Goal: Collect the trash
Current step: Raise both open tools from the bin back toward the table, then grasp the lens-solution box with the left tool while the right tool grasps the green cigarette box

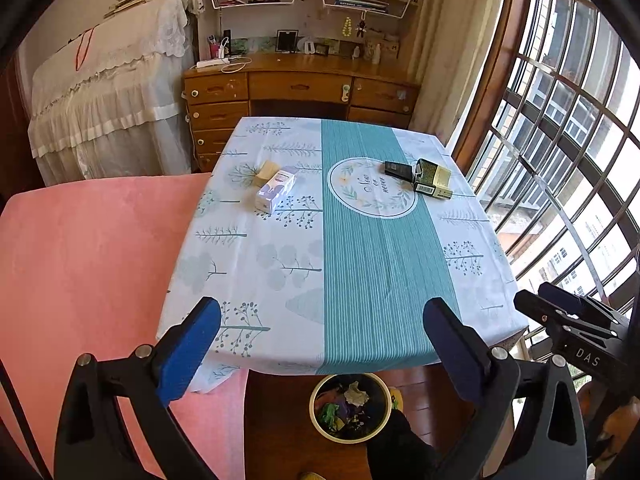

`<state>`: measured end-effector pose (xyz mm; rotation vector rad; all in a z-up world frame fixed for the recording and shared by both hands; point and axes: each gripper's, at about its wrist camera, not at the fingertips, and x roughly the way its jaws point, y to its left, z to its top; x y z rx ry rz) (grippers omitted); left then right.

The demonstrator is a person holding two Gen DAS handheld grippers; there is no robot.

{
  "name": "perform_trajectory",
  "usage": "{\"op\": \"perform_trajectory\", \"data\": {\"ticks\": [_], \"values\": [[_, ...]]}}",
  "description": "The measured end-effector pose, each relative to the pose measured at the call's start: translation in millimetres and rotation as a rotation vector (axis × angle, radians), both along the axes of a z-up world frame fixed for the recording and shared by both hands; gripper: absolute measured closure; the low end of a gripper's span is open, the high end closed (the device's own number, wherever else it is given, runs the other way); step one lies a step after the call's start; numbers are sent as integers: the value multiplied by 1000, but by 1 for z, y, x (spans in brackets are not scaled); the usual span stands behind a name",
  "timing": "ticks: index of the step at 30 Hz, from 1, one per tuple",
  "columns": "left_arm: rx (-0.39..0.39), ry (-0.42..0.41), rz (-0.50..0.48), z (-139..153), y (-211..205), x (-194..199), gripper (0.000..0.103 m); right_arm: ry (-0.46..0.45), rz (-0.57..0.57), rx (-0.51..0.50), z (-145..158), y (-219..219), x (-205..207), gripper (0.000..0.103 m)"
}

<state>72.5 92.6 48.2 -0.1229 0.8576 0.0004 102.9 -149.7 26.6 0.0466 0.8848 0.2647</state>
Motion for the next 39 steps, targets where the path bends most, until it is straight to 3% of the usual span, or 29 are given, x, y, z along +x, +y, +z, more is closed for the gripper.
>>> {"op": "perform_trajectory", "data": {"ticks": [7, 13, 16, 22, 25, 30, 39], "values": [[8, 66, 35, -23, -14, 79, 3, 23, 69, -20, -16, -26, 102, 42], [-7, 170, 140, -54, -26, 162, 3, 68, 157, -72, -37, -55, 207, 41], [-7, 208, 206, -68, -23, 199, 3, 66, 244, -141, -48, -63, 254, 27], [-25, 276, 295, -92, -9, 250, 3, -32, 475, -345, -70, -57, 323, 18], [-21, 305, 314, -101, 1, 270, 3, -34, 602, -444, -87, -45, 344, 18], [-27, 366, 255, -119, 17, 302, 3, 36, 803, -470, -109, -32, 367, 18], [57, 469, 148, -152, 37, 345, 3, 108, 963, -597, -147, -16, 382, 18]]}}
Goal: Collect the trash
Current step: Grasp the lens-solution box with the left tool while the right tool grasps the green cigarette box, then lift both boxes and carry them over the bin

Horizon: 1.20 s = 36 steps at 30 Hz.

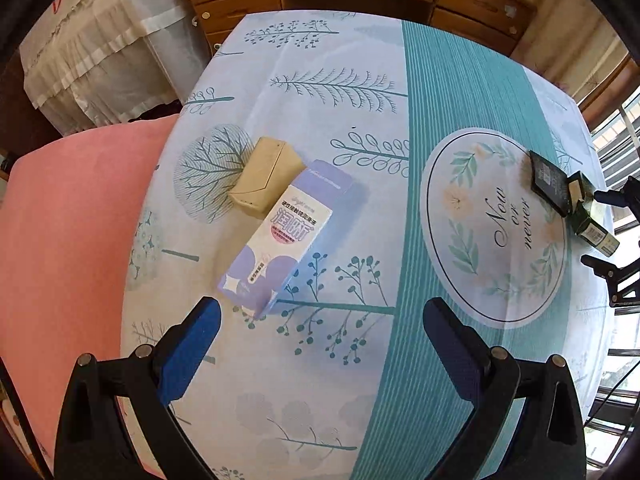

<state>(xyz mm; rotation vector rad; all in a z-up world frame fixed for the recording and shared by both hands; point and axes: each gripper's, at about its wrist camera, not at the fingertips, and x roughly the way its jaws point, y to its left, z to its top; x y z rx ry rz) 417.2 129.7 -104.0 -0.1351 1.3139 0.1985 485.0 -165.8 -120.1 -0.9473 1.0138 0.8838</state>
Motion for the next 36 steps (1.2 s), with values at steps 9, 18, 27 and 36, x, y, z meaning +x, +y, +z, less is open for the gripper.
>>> {"op": "perform_trajectory", "data": {"ticks": [9, 18, 27, 36], "values": [[5, 66, -19, -29, 24, 40, 10, 17, -29, -4, 7, 2, 5, 55], [-19, 121, -38, -49, 28, 48, 65, 78, -139, 79, 23, -1, 20, 73], [-67, 72, -5, -35, 11, 15, 69, 155, -272, 170, 42, -10, 35, 77], [-174, -41, -19, 5, -28, -43, 69, 232, -380, 340, 83, -22, -8, 77]]}}
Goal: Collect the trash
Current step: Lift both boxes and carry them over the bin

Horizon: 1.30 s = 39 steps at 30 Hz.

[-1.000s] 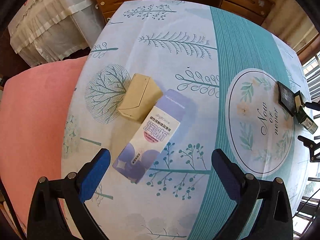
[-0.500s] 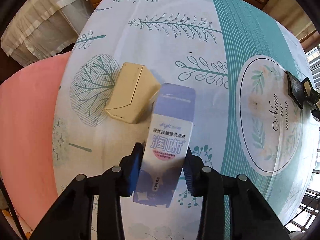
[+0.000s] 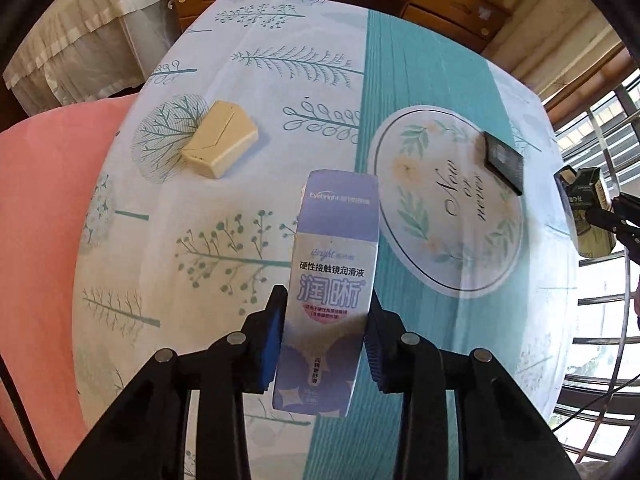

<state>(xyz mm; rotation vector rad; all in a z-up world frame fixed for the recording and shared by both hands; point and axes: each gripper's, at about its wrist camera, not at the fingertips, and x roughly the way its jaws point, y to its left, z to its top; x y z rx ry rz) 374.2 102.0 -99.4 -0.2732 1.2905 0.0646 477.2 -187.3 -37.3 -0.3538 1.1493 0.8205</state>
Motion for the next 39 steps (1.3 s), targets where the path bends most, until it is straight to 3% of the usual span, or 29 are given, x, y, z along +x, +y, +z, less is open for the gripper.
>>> {"op": "perform_trajectory", "data": {"ticks": [7, 13, 19, 29, 39], "values": [[-60, -104, -77, 46, -24, -59, 69, -13, -67, 101, 35, 3, -89, 77], [-112, -191, -169, 83, -33, -141, 69, -47, -154, 169, 56, 19, -189, 77], [-162, -234, -236, 98, -24, -225, 69, -39, -246, 244, 58, 46, -292, 77], [-221, -181, -299, 74, -16, -324, 69, 29, -315, 250, 30, 79, -416, 77], [-237, -71, -317, 23, -37, -356, 69, 160, -362, 184, -24, 83, -465, 77]]}}
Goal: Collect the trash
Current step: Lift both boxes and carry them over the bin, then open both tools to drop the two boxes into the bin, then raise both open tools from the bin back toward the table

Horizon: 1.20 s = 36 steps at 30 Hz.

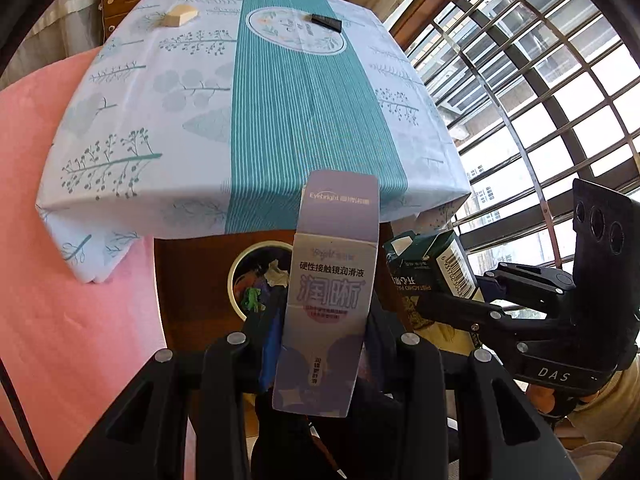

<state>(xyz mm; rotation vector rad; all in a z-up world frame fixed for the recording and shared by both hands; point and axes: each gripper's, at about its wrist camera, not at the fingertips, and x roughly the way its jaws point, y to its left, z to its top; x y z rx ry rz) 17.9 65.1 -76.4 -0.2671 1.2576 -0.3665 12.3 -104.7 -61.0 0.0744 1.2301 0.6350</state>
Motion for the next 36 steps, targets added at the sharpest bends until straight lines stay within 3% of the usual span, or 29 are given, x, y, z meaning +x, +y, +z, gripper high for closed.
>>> {"op": "perform_trajectory", "data": {"ticks": [7, 13, 20, 23, 24, 25, 27, 31, 36], "values": [[39, 101, 16, -81, -23, -3, 69, 101, -91, -25, -81, -18, 4, 77], [63, 176, 59, -180, -42, 9, 69, 184, -205, 7, -188, -42, 22, 77], [148, 214, 62, -311, -62, 35, 68, 260, -277, 15, -320, -62, 48, 74], [150, 248, 87, -357, -60, 41, 58, 300, -319, 22, -362, -72, 58, 70], [164, 239, 94, -368, -59, 42, 44, 296, -328, 13, -371, -73, 61, 60], [190, 223, 96, -376, -60, 43, 32, 289, -335, -3, -378, -74, 63, 52], [253, 194, 95, -387, -60, 45, 22, 290, -344, -5, -389, -76, 65, 44], [290, 190, 118, -390, -53, 47, 22, 266, -339, -34, -390, -76, 67, 44], [302, 159, 175, -364, -41, 44, 22, 250, -332, -55, -372, -73, 63, 44]]}}
